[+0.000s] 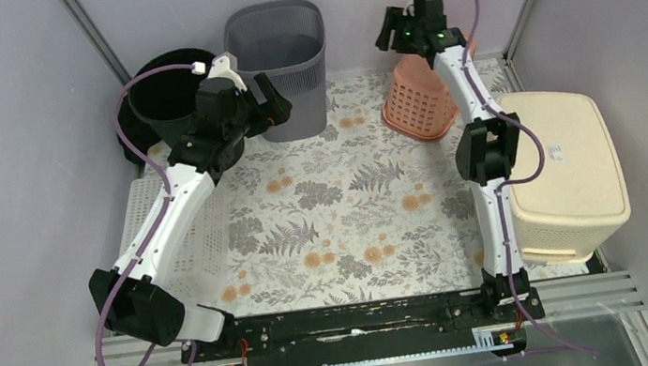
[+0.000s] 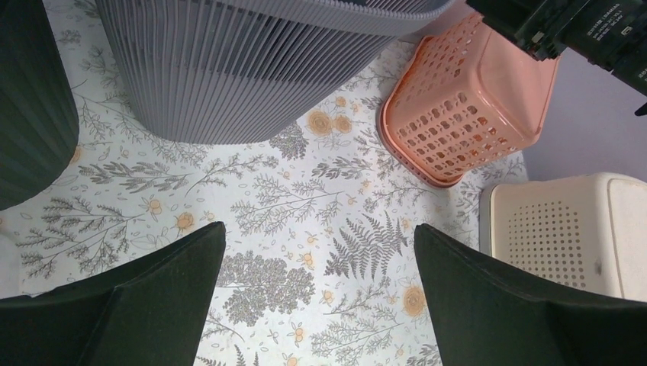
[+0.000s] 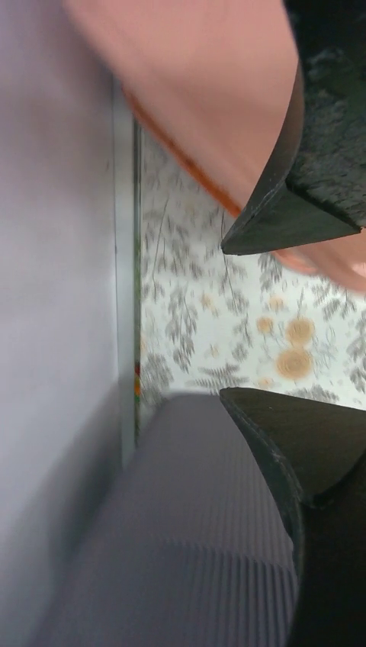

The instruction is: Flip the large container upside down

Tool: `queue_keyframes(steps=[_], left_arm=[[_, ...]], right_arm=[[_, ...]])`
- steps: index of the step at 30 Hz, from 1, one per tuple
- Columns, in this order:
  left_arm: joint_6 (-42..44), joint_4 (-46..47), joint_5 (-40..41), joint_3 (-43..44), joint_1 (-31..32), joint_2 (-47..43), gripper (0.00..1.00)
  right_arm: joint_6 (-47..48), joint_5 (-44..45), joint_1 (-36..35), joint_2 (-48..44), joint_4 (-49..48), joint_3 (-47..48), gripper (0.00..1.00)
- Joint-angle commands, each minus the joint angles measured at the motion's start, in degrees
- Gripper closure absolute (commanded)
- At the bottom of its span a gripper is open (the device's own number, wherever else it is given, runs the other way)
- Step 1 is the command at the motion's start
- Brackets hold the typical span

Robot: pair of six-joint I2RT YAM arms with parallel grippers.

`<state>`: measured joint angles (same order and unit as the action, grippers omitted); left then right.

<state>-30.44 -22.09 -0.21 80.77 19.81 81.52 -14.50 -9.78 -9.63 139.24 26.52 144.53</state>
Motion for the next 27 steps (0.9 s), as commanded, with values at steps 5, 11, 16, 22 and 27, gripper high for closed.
queue_keyframes(steps=[5,11,16,22,27], left_arm=[[1.72,-2.26,-1.4,3.74,-0.39,-0.3,0.0],[0.55,-0.34,-2.93,1.91,-0.39,-0.03,0.0],[0.16,0.62,-3.89,0.85,-0.3,0.42,0.0],[0.12,0.55,-5.31,2.36,-0.3,2.29,0.0],[0.54,0.38,-5.69,3.49,-0.3,3.38,0.0]], right_arm=[[-5.11,2.65,8.69,5.61,1.13,2.78,0.28],[-5.43,10.35,12.02,-5.27,-0.52,-16.68,0.29],[-5.36,18.31,14.59,-15.55,-3.08,-31.82,0.26],[-5.79,21.55,19.37,-24.85,-6.95,-47.14,0.24],[-4.93,23.03,20.34,-33.47,-12.13,-56.33,0.24]])
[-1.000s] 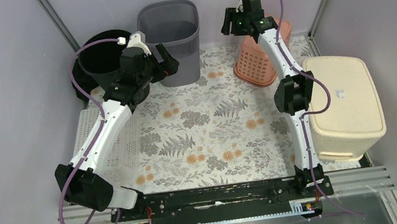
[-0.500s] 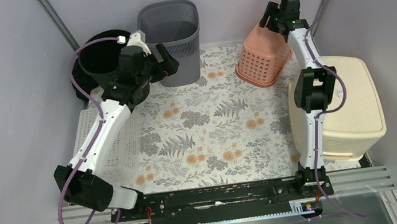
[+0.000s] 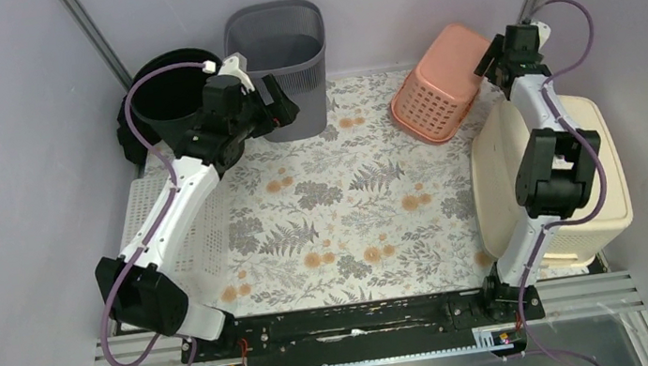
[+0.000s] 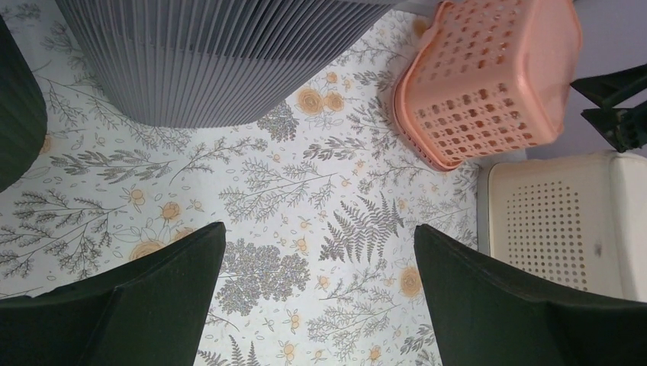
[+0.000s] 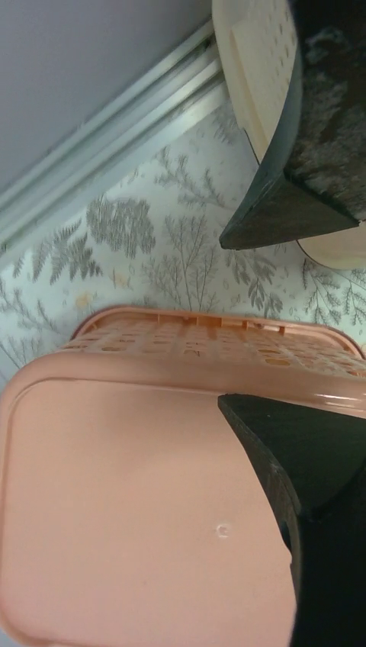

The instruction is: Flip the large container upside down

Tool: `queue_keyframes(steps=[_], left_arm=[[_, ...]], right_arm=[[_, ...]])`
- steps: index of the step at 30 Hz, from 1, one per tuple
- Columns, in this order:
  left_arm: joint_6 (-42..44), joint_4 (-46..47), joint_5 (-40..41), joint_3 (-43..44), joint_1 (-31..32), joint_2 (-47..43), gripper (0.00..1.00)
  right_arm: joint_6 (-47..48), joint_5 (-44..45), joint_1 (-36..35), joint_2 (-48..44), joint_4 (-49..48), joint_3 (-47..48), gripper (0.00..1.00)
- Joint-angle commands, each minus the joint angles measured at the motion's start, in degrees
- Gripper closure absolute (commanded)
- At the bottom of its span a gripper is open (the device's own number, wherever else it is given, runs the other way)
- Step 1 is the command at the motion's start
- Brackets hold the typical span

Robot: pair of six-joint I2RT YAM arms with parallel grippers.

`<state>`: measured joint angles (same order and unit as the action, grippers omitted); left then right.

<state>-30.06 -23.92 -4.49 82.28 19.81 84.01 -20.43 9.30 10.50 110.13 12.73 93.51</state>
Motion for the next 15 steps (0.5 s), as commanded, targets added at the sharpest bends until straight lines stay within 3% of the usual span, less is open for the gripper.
queue_keyframes(steps=[1,5,10,13,15], left_arm=[[0.25,2.29,-1.39,2.0,-0.28,0.97,0.0],[0.15,2.79,-1.39,1.3,-0.29,1.18,0.0],[-0.17,3.45,-1.15,0.36,-0.3,1.22,0.0],[-0.01,3.66,-1.22,0.36,-0.3,1.31,0.0],[0.07,3.58,-1.2,0.61,-0.3,1.47,0.0]], right_arm=[[1.12,3.75,0.22,-5.06,1.73,-5.43,0.24],[-0.46,-0.44,-0.58,-5.26,1.85,-3.32,0.25],[0.6,2.23,-2.87,-5.2,6.1,-0.4,0.29],[1.13,2.73,-3.91,-11.15,3.77,-4.77,0.34],[2.21,2.61,-5.39,-16.81,0.65,-8.65,0.32]])
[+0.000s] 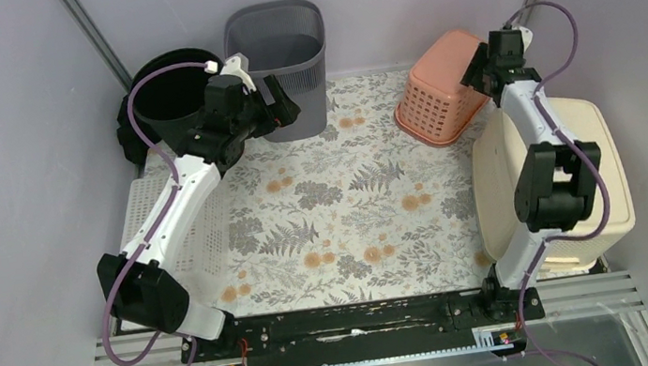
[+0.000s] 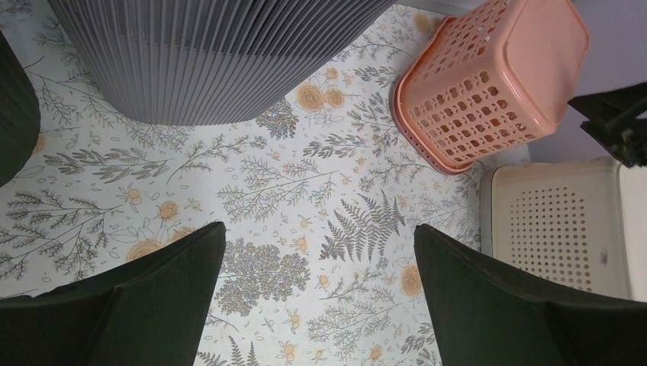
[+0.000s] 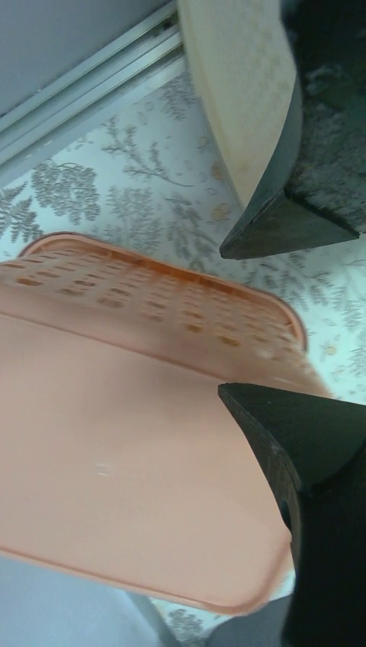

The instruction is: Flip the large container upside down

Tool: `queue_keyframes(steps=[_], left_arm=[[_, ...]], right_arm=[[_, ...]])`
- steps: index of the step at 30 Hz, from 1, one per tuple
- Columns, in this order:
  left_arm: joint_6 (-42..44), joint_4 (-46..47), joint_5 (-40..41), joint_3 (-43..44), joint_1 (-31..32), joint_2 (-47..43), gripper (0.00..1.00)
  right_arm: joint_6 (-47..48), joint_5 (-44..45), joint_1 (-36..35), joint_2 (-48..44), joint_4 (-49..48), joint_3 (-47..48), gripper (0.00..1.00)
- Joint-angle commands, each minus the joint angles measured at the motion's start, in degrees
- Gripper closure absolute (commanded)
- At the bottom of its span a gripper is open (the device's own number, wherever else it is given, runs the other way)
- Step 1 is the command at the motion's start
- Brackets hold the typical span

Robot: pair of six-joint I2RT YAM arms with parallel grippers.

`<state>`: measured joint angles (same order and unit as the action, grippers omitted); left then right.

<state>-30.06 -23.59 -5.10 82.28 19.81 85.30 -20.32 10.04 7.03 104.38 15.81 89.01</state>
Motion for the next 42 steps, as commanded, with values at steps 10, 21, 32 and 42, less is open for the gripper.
queue_keyframes(steps=[10,21,32,42], left_arm=[[0.03,3.28,1.01,3.34,-0.3,0.84,0.0],[6.16,3.19,9.07,20.9,-0.28,11.18,0.0],[11.41,9.82,9.31,30.59,-0.41,23.17,0.0],[13.18,12.08,9.87,35.87,-2.15,29.95,0.0]], right_arm=[[12.94,-17.1,-14.84,-12.45,-4.57,-0.61,0.3],[11.1,-14.65,-17.09,6.03,-3.38,4.18,0.31],[5.59,-3.85,-13.45,15.52,1.12,15.73,0.3],[0.23,-21.57,-13.53,-2.97,-6.0,-0.89,0.28]])
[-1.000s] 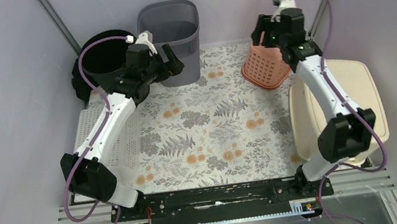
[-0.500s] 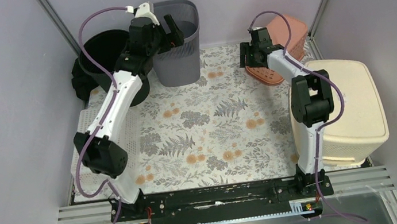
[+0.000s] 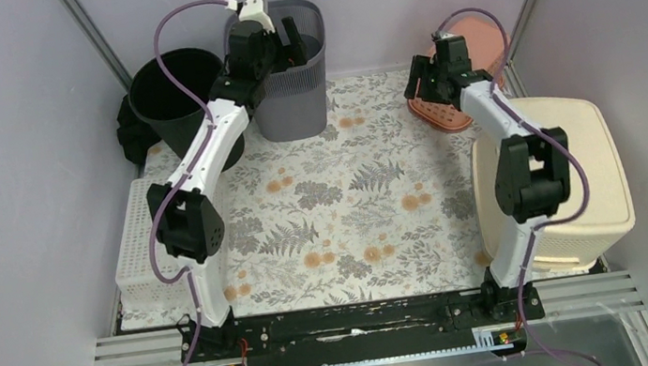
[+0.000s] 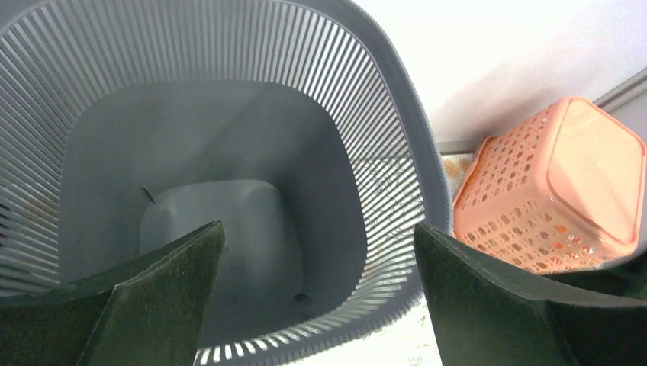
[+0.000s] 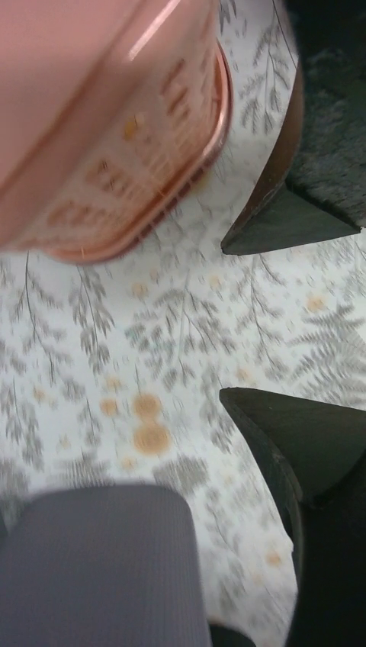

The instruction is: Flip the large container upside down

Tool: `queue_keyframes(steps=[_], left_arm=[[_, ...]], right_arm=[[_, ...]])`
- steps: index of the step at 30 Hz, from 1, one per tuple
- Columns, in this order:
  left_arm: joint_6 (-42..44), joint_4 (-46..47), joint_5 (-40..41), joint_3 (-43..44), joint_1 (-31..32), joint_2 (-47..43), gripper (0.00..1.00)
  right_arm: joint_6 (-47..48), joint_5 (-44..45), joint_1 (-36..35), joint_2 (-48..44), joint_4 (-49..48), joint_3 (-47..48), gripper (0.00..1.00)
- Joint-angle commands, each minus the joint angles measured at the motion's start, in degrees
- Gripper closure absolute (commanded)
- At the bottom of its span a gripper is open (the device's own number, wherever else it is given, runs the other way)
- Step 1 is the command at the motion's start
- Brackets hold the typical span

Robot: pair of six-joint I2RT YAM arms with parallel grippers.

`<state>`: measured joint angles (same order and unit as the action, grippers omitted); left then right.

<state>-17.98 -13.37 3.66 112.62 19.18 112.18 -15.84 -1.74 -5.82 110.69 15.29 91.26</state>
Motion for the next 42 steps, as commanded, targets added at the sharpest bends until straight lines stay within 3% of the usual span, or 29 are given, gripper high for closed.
queue_keyframes(steps=[1,4,7,14,23,37,40,42], left_arm=[[0.56,-0.91,0.95,7.96,-1.7,4.5,0.0],[-0.86,-9.09,-1.56,13.28,-2.0,8.14,0.0],[-2.18,-6.3,-4.24,4.47,-1.96,4.3,0.0],[-3.41,-1.34,-7.79,-10.95,-1.82,-5.09,0.0],[-2.58,-1.28,-7.77,-14.39,-1.42,-7.76,0.0],[-4.49,0.34,-10.94,-22.04,-0.88,-13.14,0.0],[-4.71,0.88,-11.6,-23.24,-0.74,-14.02,0.0],[-4.61,0.81,-11.91,-23.51,-0.67,-14.53,0.0]], right_arm=[[-5.98,-12.95,-0.94,-9.98,-6.34,-3.68,0.28],[-8.24,-19.38,-3.29,-11.16,-9.59,-3.64,0.28],[-9.69,-20.04,-6.32,-12.38,-12.91,-3.7,0.28],[-10.23,-12.88,-13.36,-12.05,-15.42,1.99,0.28],[-8.17,-3.87,-20.51,-12.27,-20.11,5.0,0.27],[-2.71,10.94,-24.03,7.69,4.0,33.67,0.28],[-1.86,13.28,-24.57,10.69,8.22,37.81,0.35],[-0.59,14.95,-25.32,11.99,10.01,39.82,0.48]])
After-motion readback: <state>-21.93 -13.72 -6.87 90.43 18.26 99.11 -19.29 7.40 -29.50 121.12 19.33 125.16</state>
